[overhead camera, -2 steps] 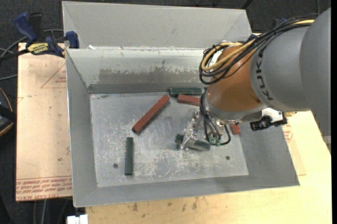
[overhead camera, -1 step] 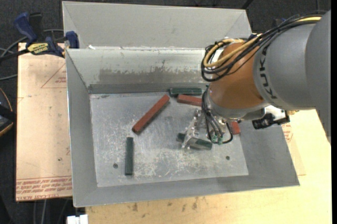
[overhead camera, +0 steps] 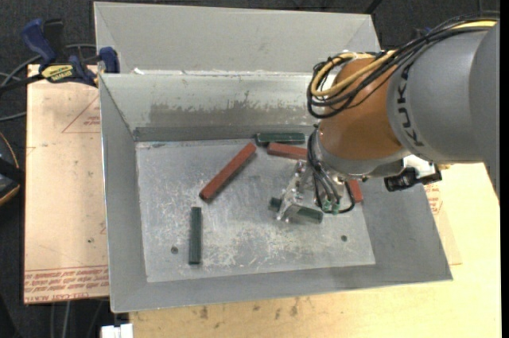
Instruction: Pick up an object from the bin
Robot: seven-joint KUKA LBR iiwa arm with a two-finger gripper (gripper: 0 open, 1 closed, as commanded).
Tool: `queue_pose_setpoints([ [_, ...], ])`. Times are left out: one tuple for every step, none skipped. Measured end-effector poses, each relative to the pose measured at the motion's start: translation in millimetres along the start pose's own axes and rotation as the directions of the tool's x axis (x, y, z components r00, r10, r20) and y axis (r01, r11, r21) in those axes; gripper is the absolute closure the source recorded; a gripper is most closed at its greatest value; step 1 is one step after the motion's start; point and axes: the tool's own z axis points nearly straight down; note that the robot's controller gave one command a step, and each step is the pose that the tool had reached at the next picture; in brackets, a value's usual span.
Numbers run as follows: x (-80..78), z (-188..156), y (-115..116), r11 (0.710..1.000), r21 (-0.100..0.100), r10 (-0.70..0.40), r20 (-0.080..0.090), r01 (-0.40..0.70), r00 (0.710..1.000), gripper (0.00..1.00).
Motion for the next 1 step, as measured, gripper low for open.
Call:
queue_pose_setpoints([
  [-0.4, -11.6, 0.2, 1.0, -0.001, 0.0, 0.002, 0.0, 1.0, 1.0],
])
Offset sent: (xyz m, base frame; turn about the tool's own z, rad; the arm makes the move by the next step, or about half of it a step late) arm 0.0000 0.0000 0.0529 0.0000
